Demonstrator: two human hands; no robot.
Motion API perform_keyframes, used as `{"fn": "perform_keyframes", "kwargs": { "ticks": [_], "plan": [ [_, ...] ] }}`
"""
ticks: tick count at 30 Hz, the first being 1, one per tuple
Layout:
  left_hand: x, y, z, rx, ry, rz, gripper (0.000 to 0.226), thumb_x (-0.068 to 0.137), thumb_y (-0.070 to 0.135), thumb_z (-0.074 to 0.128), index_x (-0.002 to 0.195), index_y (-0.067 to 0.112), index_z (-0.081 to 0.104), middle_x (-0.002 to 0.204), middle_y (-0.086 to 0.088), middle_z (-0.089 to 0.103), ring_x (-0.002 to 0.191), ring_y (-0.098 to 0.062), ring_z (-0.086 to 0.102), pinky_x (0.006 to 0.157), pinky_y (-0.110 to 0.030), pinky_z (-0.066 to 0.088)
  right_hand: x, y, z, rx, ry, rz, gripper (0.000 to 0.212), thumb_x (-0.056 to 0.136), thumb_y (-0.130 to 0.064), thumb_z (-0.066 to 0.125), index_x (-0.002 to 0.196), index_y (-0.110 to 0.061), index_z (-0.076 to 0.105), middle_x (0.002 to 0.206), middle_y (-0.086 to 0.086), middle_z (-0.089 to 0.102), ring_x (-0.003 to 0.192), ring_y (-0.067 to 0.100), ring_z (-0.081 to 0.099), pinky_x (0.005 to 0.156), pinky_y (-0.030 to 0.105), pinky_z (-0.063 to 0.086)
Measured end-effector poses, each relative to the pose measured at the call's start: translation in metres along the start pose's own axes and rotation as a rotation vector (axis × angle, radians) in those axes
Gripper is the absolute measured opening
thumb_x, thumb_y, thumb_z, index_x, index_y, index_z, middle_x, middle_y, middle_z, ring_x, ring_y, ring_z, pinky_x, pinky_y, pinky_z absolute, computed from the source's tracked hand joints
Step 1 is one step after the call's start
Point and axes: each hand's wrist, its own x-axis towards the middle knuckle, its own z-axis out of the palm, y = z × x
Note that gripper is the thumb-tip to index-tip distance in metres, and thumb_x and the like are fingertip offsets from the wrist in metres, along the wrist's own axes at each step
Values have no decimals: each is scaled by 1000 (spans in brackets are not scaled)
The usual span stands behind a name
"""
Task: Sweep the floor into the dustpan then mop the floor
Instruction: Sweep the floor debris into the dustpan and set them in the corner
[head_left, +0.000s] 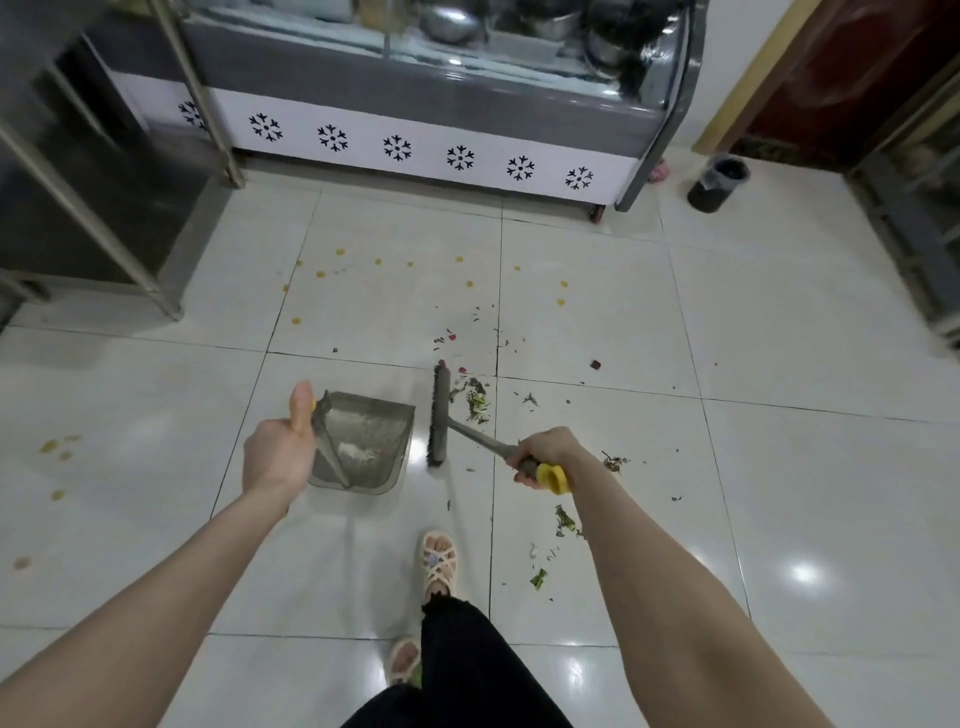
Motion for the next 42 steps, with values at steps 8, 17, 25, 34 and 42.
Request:
{"fn": "perform_keyframes", "kwargs": {
  "ticks": [8, 17, 25, 34, 42],
  "plan": [
    [-39, -32, -12, -15, -44, -3, 87, 79, 82, 21, 57, 3, 50, 63, -17, 56, 60, -32, 55, 67, -44, 52, -40, 36, -3, -57, -19, 20, 10, 76, 10, 70, 79, 7, 61, 70, 20, 60, 43, 23, 58, 41, 26, 53],
    [-68, -67, -31, 4, -4, -47, 89, 77, 82, 19, 58, 2, 52, 67, -19, 59, 67, -35, 59, 70, -44, 51, -48, 69, 9, -189, -137, 133, 8, 77, 10, 68, 79, 7, 60, 82, 22, 60, 39, 21, 59, 40, 25, 52],
    [-101, -85, -16, -37, -4, -105, 83, 77, 83, 20, 54, 9, 51, 58, -13, 55, 53, -28, 52, 58, -37, 47, -34, 94, 8, -293, -220, 246, 14, 82, 2, 66, 94, 3, 58, 84, 17, 57, 57, 19, 57, 56, 23, 53],
    [-132, -59, 34, -12, 7, -86, 85, 80, 80, 19, 52, 6, 52, 59, -12, 55, 62, -31, 54, 66, -39, 48, -12, 113, -50, -366, 38, 132, 19, 75, 7, 72, 67, 1, 57, 68, 15, 59, 42, 23, 59, 42, 29, 54],
    [-154, -27, 81, -66, 41, -98, 88, 73, 85, 19, 53, 5, 50, 58, -14, 52, 61, -31, 52, 66, -43, 51, 7, 119, -131, -271, 102, -9, 15, 70, 13, 70, 67, 4, 58, 54, 15, 58, 33, 22, 54, 38, 27, 49]
  ]
}}
